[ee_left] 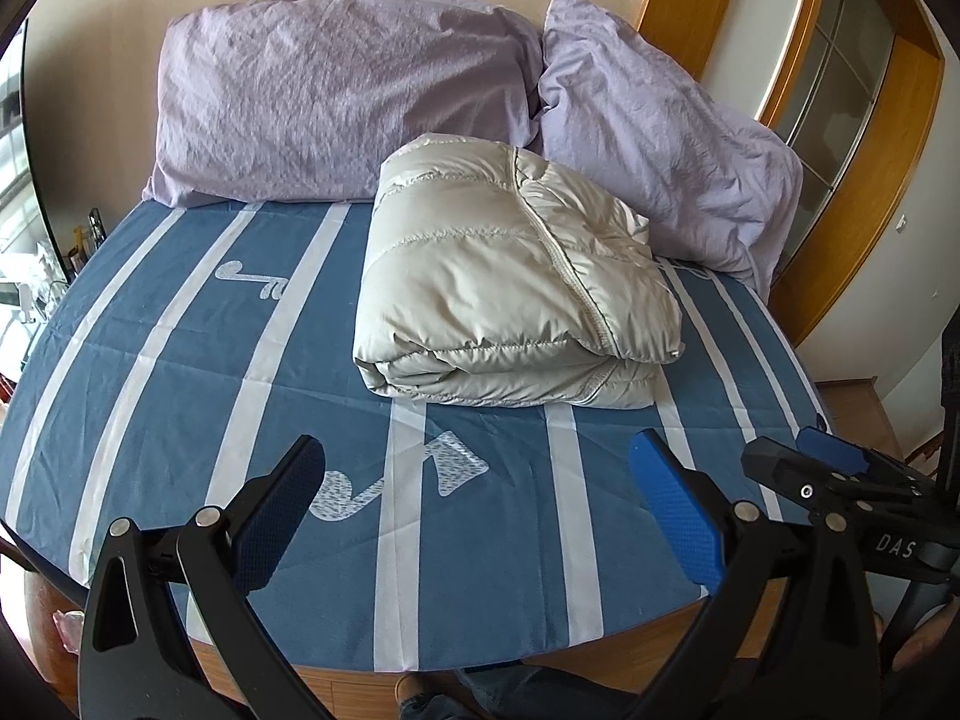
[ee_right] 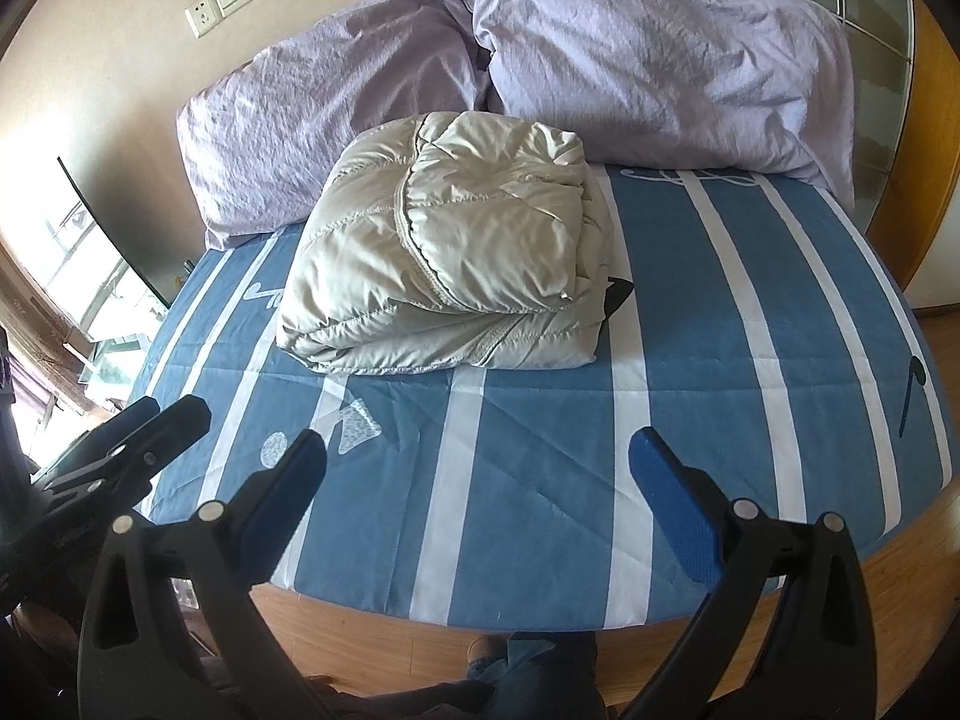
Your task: Fold large clothes
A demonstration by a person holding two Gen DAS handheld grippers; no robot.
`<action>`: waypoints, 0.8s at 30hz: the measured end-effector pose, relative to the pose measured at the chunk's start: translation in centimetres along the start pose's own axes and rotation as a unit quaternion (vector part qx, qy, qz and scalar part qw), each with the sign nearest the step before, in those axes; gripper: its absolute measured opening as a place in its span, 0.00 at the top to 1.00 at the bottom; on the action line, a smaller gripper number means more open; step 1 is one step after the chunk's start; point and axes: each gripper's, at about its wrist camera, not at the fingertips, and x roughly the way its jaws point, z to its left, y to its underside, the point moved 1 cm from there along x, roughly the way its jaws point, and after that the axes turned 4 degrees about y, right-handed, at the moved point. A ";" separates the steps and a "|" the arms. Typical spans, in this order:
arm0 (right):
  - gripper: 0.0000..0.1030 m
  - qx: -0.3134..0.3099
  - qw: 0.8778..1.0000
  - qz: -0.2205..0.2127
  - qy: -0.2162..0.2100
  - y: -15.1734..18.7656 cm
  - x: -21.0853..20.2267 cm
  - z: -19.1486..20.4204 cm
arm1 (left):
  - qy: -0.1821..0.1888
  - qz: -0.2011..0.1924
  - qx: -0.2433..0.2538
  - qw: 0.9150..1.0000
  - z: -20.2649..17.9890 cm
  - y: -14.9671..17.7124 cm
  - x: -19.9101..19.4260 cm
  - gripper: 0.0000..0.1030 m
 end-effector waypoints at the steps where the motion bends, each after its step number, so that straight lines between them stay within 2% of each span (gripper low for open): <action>1: 0.02 0.001 1.000 0.000 0.000 0.0 0.0 0.0 | 0.000 0.000 0.000 1.000 0.0 0.0 0.0 0.01; 24: 0.02 -0.002 1.000 0.002 -0.002 0.2 0.2 0.4 | 0.004 0.003 0.001 1.000 -0.3 0.1 0.1 0.01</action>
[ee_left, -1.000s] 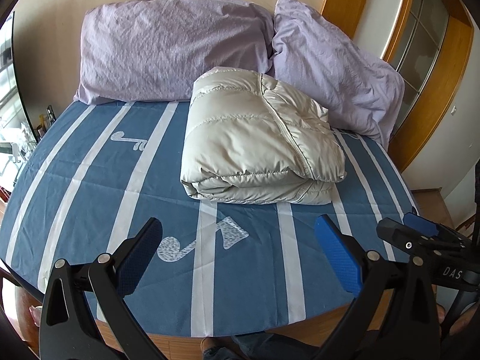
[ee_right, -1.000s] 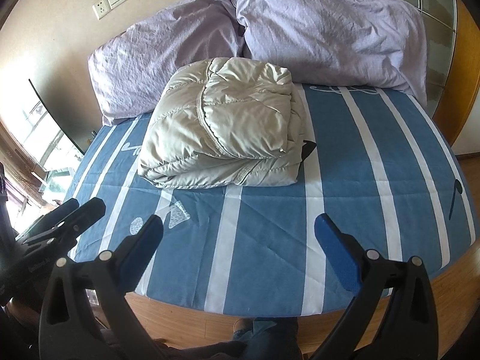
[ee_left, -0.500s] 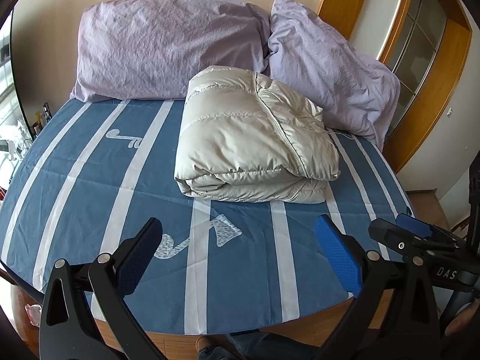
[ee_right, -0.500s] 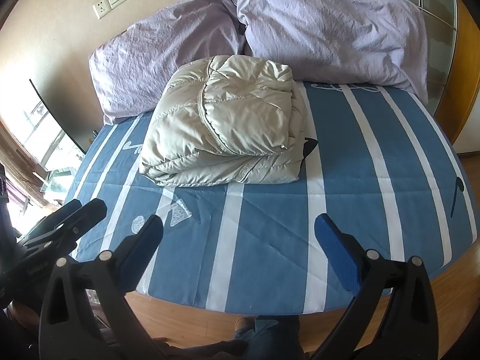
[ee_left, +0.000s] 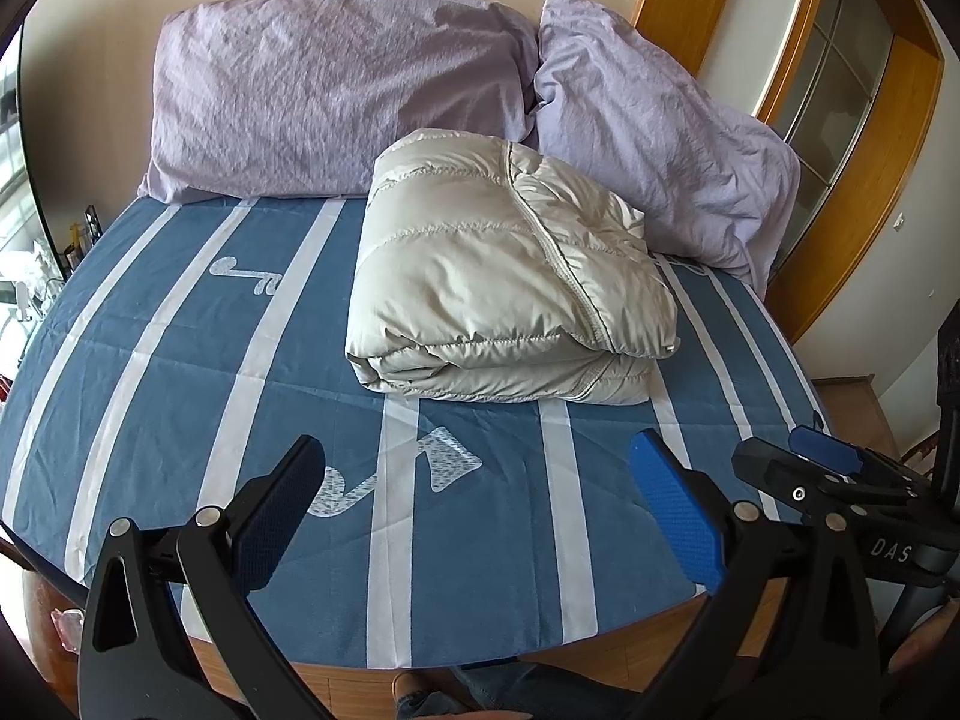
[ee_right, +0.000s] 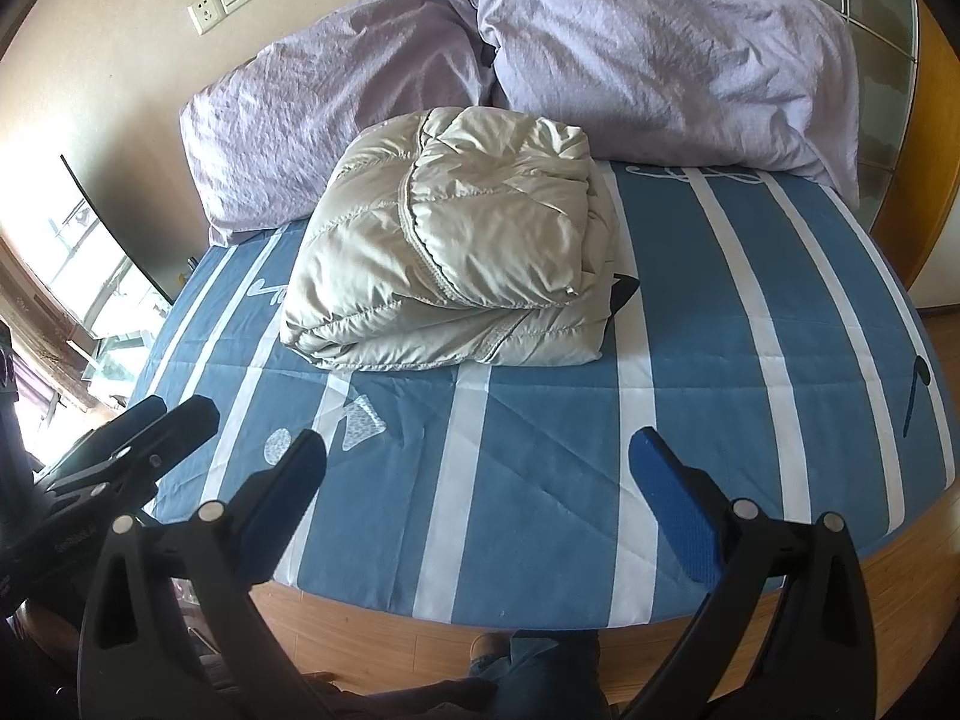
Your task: Fold large clothes
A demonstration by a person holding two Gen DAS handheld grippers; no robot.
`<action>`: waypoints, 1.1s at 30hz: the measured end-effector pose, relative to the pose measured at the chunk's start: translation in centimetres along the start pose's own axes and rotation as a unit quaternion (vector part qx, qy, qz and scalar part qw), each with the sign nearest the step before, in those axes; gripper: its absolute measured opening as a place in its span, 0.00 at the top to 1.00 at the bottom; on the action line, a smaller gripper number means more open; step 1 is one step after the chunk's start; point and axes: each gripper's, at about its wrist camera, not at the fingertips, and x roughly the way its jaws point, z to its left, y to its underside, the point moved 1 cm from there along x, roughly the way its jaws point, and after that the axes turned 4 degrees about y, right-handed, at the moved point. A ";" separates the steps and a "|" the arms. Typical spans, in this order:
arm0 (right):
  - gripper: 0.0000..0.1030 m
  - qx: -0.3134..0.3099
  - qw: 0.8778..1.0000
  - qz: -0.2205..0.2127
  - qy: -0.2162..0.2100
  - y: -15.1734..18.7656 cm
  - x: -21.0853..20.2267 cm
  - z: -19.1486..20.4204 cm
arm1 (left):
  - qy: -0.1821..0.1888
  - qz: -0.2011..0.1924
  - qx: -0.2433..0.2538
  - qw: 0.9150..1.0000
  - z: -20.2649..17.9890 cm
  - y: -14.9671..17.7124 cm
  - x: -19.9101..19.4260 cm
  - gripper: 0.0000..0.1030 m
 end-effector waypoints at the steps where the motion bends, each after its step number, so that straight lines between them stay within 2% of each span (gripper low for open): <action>1: 0.02 0.000 1.000 0.000 0.000 -0.1 0.0 0.0 | 0.000 0.000 0.000 1.000 0.0 0.0 0.0 0.01; 33: 0.02 0.000 1.000 0.002 0.000 -0.4 0.2 0.0 | -0.002 0.003 -0.003 1.000 0.4 -0.1 0.5 0.01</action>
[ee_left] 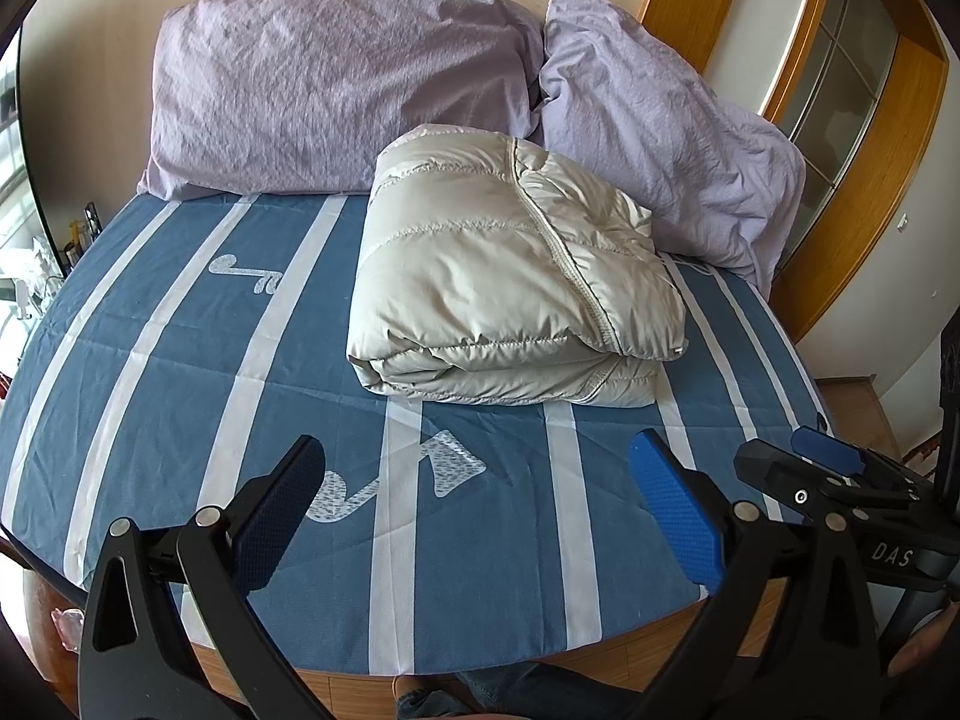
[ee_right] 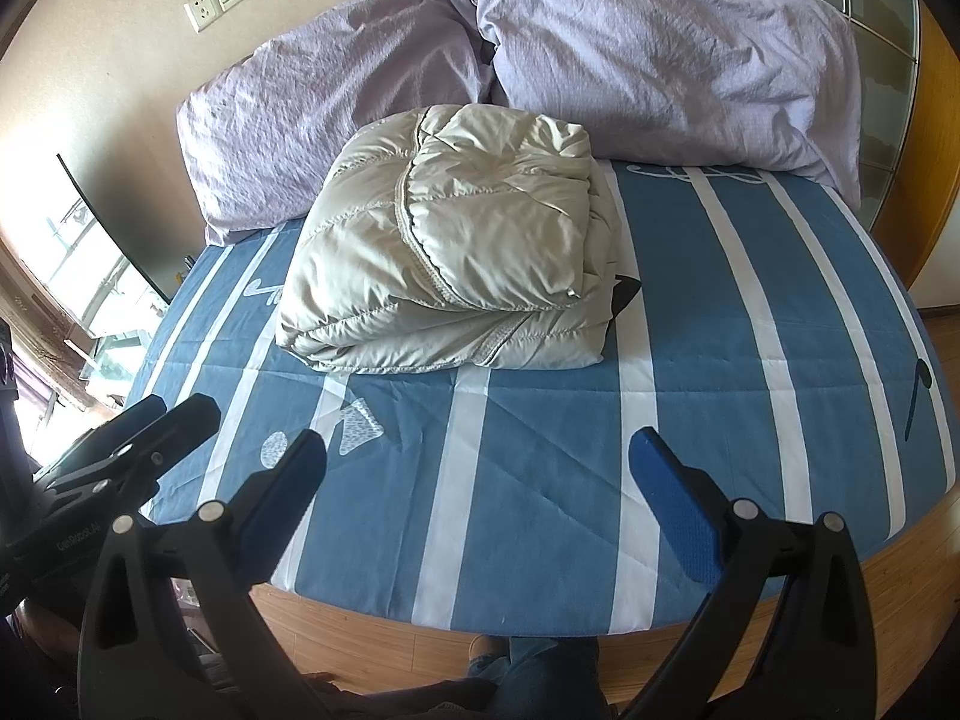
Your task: Fold large clothes
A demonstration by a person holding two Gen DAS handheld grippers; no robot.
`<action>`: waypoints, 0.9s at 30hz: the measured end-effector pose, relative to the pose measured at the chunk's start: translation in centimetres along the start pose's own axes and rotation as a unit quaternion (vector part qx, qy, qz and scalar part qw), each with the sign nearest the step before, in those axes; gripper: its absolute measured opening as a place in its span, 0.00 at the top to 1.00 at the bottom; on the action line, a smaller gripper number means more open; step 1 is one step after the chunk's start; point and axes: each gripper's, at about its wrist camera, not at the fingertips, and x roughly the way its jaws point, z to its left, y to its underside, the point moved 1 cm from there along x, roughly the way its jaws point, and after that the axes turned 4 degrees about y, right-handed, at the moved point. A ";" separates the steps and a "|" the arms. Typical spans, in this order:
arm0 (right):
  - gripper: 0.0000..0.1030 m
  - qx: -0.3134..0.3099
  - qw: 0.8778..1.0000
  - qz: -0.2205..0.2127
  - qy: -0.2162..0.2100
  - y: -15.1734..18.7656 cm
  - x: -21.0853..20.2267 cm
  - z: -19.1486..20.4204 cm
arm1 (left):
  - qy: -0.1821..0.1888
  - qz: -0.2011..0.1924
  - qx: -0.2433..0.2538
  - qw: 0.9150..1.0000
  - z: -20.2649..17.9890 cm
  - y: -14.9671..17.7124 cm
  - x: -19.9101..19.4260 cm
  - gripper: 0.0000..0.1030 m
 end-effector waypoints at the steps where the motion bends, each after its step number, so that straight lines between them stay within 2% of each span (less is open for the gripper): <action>1: 0.02 0.000 1.000 0.000 0.000 0.0 0.0 0.0 | 0.000 0.000 0.000 1.000 0.0 0.0 0.0 0.01; 27: 0.02 -0.001 1.000 0.001 0.000 -0.1 0.0 -0.2 | -0.001 0.001 -0.001 1.000 -0.1 -0.1 0.1 0.01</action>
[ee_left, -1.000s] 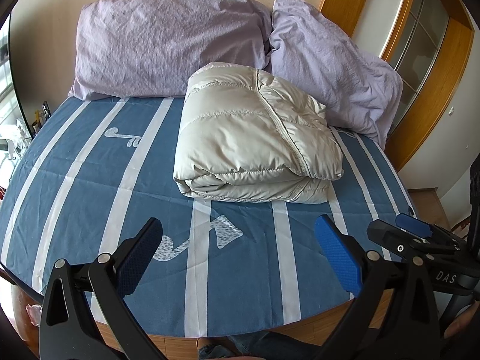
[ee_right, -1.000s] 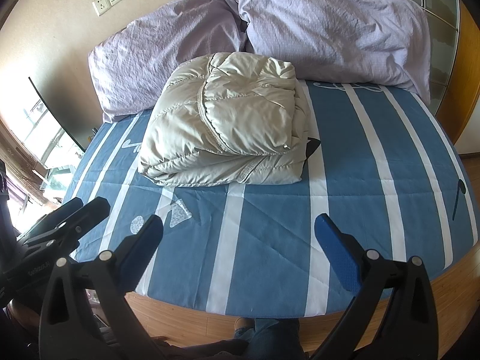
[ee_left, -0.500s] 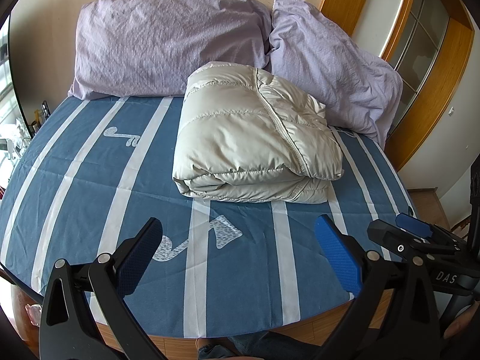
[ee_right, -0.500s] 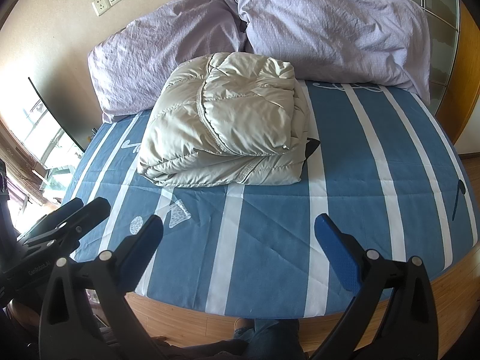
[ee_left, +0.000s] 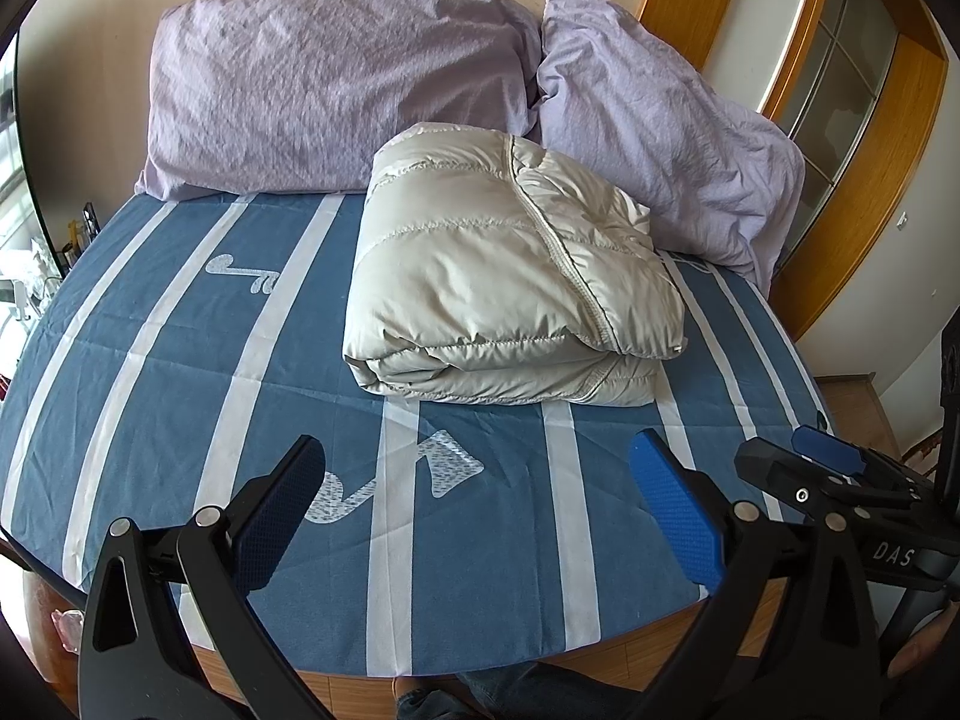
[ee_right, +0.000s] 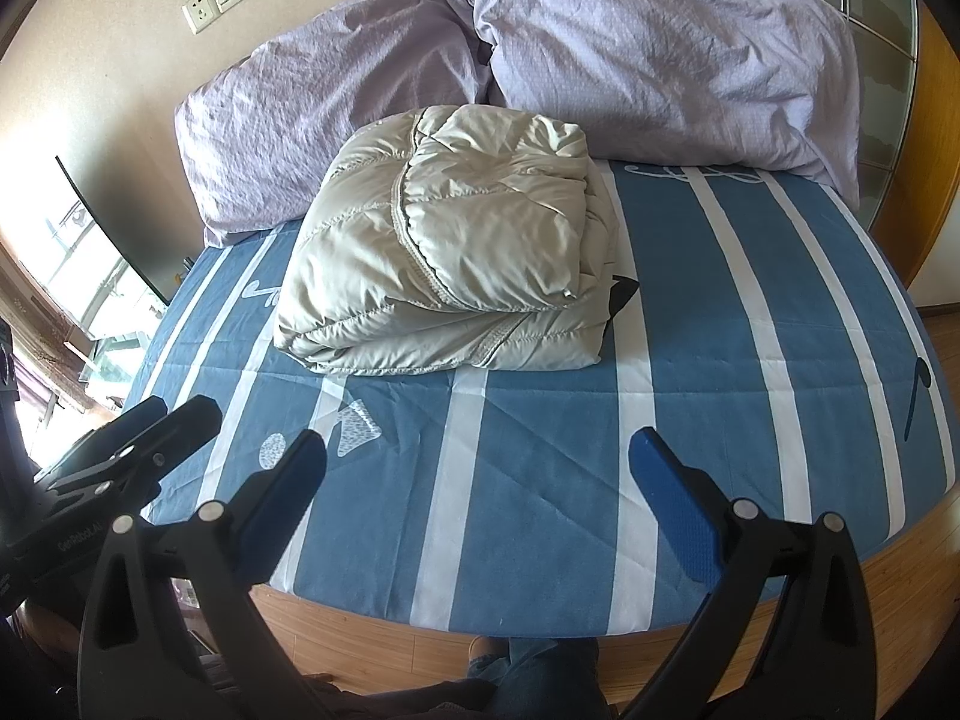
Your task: Fold large clothes
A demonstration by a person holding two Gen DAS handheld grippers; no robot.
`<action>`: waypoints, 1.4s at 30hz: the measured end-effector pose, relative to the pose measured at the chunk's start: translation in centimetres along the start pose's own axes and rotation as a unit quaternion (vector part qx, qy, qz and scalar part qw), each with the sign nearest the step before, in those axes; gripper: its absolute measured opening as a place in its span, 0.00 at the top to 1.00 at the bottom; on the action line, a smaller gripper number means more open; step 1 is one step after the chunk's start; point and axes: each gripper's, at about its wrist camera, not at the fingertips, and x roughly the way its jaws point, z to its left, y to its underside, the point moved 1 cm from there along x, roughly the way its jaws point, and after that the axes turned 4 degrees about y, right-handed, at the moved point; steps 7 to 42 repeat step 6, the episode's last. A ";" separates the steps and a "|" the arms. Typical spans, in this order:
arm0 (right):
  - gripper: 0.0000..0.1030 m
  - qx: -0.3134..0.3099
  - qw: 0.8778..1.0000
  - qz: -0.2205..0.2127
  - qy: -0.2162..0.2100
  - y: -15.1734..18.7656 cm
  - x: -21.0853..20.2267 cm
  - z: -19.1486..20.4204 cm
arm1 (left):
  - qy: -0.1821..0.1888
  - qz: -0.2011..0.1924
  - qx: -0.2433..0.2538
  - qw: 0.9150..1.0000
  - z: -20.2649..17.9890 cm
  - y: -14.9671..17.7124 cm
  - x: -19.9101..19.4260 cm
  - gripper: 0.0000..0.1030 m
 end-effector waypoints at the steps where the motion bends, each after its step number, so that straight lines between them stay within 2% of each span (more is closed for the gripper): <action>1: 0.02 0.000 1.000 0.000 0.000 0.0 0.0 0.0 | 0.000 0.000 0.000 1.000 0.0 0.0 0.0 0.01; 42: 0.02 -0.001 1.000 0.000 -0.001 0.0 0.0 -0.1 | 0.000 0.000 0.000 1.000 0.0 0.0 0.0 0.01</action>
